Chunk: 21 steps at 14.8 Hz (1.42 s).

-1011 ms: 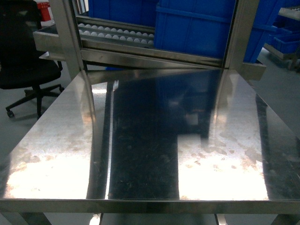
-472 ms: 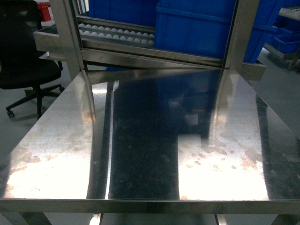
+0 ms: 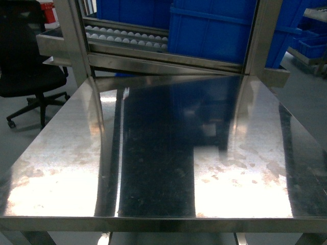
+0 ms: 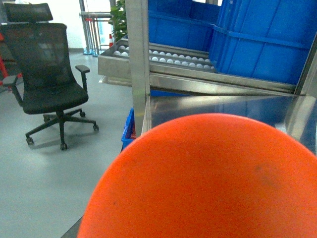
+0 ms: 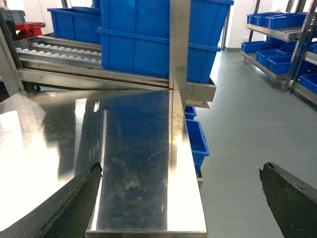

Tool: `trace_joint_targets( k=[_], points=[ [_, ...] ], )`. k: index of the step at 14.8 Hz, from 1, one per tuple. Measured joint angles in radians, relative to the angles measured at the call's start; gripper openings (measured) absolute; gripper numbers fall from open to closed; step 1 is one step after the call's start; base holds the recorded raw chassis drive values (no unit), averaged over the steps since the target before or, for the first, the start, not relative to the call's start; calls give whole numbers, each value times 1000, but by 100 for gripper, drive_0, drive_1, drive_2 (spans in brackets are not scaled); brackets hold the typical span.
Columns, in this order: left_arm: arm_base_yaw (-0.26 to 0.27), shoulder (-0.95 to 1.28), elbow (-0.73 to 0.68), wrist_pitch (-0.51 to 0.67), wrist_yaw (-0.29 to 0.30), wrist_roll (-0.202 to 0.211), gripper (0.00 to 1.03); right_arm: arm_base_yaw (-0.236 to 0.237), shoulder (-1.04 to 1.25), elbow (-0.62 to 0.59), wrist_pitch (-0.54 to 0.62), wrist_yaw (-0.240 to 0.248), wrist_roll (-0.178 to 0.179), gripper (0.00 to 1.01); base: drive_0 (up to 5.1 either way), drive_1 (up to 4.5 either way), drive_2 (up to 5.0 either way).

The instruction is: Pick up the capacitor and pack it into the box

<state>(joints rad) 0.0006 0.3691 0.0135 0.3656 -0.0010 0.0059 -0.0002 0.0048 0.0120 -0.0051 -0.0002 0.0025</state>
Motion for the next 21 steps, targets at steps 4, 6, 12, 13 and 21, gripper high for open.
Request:
trace_joint_targets(
  k=[4, 6, 12, 13, 21],
  points=[
    [0, -105, 0, -100, 0, 0, 44, 0, 0, 0, 0, 0, 0, 98, 0, 0, 0],
    [0, -143, 0, -139, 0, 0, 44, 0, 0, 0, 0, 0, 0, 98, 0, 0, 0],
    [0, -358, 2, -349, 2, 0, 44, 0, 0, 0, 0, 0, 0, 98, 0, 0, 0],
    [0, -358, 0, -377, 3, 0, 44, 0, 0, 0, 1, 1, 0, 98, 0, 0, 0],
    [0, -359, 0, -372, 1, -1, 44, 0, 0, 0, 0, 0, 0, 98, 0, 0, 0]
  ],
)
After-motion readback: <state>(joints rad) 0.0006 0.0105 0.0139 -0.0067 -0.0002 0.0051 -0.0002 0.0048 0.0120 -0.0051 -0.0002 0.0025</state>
